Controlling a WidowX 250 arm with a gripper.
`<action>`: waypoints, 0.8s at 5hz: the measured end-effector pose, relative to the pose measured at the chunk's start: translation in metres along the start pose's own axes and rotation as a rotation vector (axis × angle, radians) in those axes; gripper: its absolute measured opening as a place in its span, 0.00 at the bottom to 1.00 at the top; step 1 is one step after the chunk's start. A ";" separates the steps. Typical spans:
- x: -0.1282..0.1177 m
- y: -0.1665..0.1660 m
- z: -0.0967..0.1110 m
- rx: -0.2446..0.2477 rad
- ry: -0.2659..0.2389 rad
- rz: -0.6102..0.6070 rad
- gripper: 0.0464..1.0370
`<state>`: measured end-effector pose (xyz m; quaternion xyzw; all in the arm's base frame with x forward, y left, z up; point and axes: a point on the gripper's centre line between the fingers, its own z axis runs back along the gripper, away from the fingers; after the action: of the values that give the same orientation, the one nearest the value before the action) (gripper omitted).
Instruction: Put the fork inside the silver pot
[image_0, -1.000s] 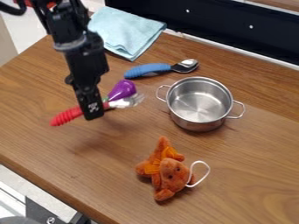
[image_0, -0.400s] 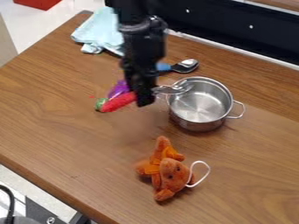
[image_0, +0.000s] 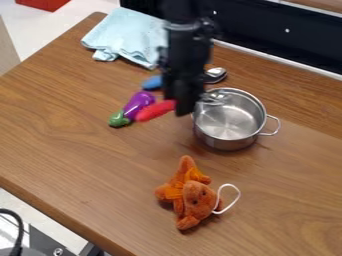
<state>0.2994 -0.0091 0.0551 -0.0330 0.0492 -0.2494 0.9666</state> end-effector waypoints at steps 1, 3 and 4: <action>0.011 -0.010 -0.004 0.010 0.028 -0.017 0.30; 0.014 -0.013 -0.008 0.027 0.035 -0.001 0.30; 0.016 -0.012 -0.009 0.038 0.021 0.004 0.30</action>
<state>0.3064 -0.0273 0.0455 -0.0119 0.0547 -0.2486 0.9670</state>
